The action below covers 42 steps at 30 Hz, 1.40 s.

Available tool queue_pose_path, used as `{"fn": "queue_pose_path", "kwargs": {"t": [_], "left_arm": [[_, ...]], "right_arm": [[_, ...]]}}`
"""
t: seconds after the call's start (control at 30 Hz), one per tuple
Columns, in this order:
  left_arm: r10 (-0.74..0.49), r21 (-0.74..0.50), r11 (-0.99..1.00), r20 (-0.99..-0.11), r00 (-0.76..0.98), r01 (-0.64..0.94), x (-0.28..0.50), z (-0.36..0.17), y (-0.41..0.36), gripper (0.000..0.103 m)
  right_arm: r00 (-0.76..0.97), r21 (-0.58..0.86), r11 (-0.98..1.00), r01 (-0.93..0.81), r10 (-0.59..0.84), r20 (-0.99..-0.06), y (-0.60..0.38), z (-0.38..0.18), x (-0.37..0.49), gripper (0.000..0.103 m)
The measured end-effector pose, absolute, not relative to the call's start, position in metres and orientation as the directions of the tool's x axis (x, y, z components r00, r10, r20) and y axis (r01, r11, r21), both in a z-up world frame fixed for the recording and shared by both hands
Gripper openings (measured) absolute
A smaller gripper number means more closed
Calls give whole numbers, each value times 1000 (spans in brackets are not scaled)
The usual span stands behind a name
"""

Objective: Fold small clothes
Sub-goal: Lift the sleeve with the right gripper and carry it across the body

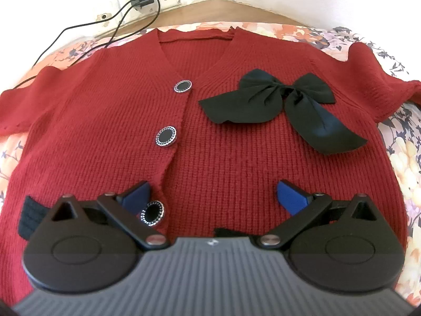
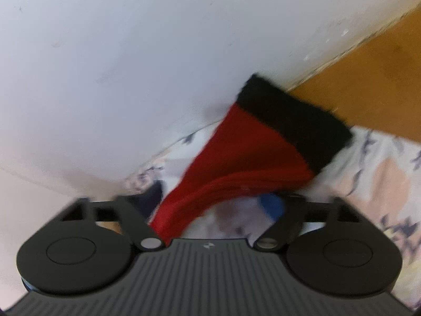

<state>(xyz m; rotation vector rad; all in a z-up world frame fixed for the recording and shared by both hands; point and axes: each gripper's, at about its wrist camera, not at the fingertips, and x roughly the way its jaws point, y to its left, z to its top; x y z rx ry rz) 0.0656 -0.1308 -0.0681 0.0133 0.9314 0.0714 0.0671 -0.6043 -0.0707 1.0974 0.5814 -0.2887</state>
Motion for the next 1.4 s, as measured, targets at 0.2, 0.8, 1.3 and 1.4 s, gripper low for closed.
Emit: {"fn": "queue_pose_path", "kwargs": {"t": [0.2, 0.8, 1.3, 1.4], "left_arm": [[55, 37, 998, -804, 592, -43, 66, -67, -130, 103], [-53, -28, 998, -782, 621, 50, 59, -37, -106, 103], [-54, -17, 998, -760, 648, 63, 46, -19, -28, 103], [-45, -7, 998, -765, 643, 62, 44, -22, -14, 103]], "right_arm": [[832, 756, 461, 465, 63, -550, -607, -73, 61, 12], [940, 674, 702, 228, 21, -340, -538, 32, 18, 11], [945, 641, 757, 126, 106, -310, -425, 55, 34, 11], [940, 639, 761, 109, 131, -316, -399, 57, 38, 11]]}}
